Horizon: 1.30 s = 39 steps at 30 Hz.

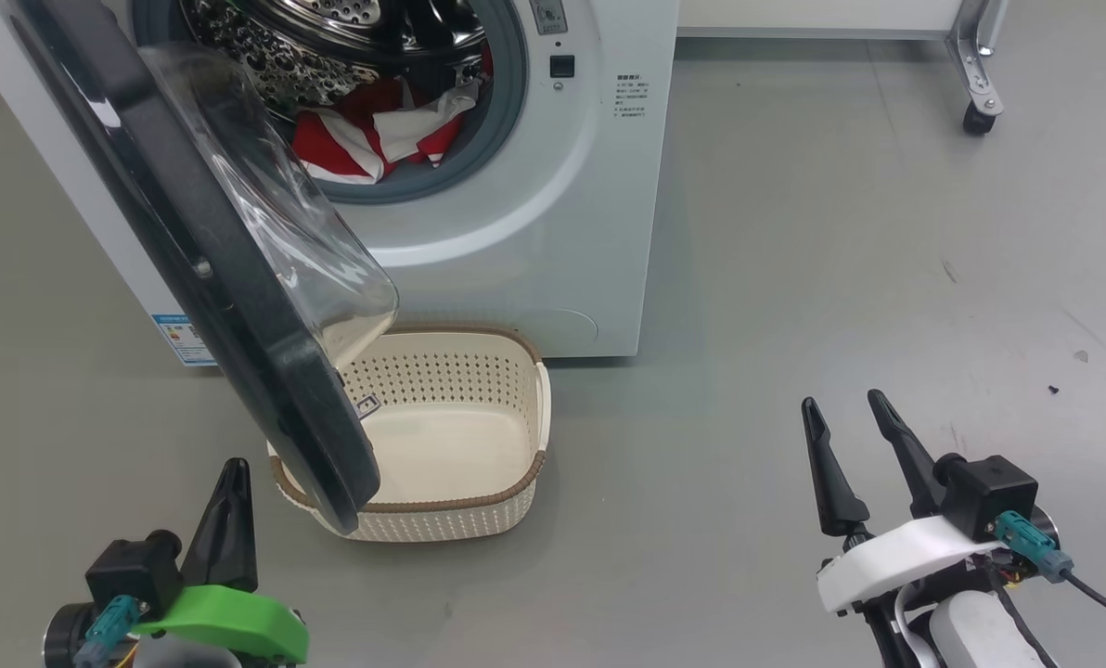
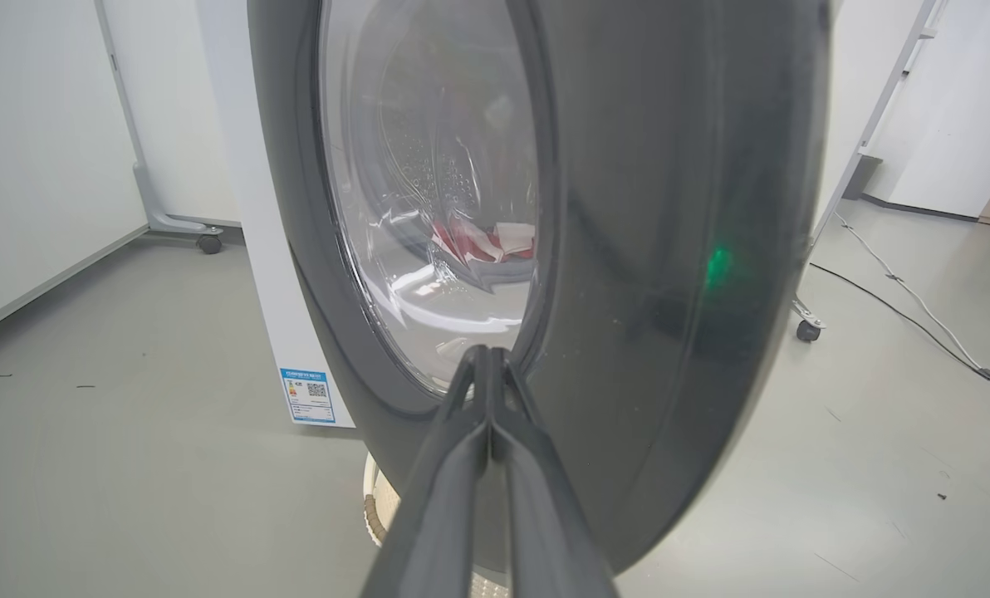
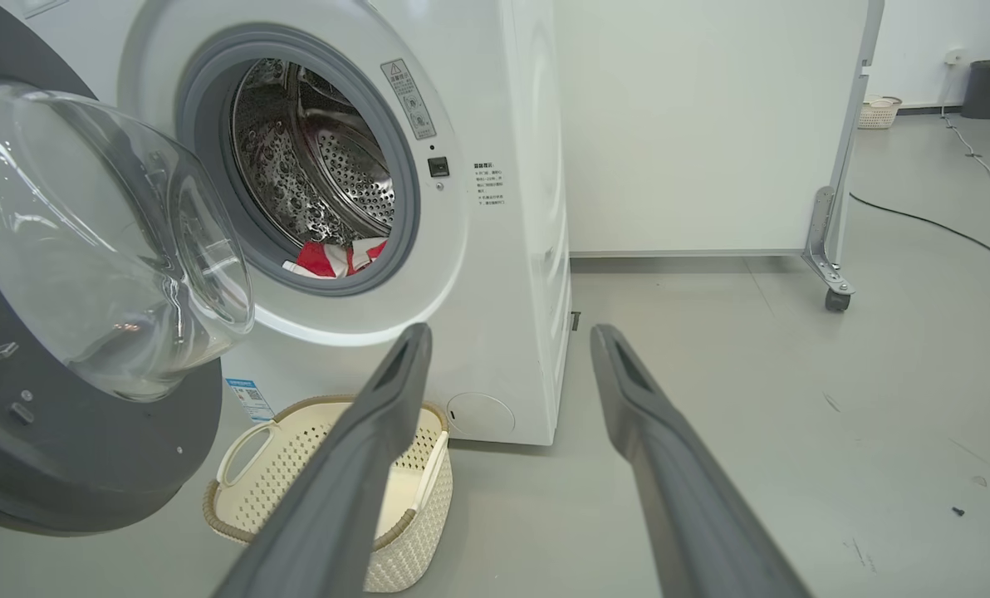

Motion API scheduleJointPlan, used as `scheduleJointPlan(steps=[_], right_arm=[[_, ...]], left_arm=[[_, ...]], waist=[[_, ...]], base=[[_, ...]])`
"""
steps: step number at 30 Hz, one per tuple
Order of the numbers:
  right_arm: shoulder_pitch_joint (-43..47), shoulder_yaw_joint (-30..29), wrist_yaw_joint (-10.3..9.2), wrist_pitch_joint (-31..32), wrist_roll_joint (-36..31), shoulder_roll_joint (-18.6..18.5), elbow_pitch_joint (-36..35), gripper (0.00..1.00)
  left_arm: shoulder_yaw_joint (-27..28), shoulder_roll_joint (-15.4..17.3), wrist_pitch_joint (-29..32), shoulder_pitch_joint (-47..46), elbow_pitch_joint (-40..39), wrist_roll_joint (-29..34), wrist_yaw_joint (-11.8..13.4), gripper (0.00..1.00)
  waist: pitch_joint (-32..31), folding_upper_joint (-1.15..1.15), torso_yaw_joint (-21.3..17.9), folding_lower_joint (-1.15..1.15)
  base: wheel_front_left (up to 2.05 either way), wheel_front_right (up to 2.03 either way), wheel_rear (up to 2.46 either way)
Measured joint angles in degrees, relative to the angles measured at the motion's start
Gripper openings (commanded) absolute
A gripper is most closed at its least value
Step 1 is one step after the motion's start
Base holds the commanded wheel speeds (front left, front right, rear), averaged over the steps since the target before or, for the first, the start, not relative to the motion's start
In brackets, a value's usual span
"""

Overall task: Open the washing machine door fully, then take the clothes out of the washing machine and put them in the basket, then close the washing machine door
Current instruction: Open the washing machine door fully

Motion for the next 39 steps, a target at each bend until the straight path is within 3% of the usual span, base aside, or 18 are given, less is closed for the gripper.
scheduleJointPlan(steps=[7, 23, 39], right_arm=[[0.0, -0.67, 0.24, 0.0, -0.34, 0.69, 0.21, 1.0], [0.0, -1.83, 1.08, 0.0, -1.71, 1.6, 0.89, 1.0], [0.06, -2.76, 1.72, 0.0, -2.6, 2.64, 1.55, 1.0]], left_arm=[[0.57, -0.02, 0.0, -0.01, -0.13, -4.05, -0.26, 0.0], [5.63, 0.0, -0.01, -4.5, -7.95, -2.86, -0.26, 0.0], [7.91, 2.72, -0.29, -13.39, -18.23, -0.71, -0.6, 0.0]], waist=[[0.05, 0.0, 0.07, 0.0], [-0.52, 0.0, 0.21, 0.0], [-1.75, 0.0, 0.14, 0.0]], base=[[0.0, 0.0, 0.0], [0.0, 0.0, 0.0], [0.0, 0.0, 0.0]])
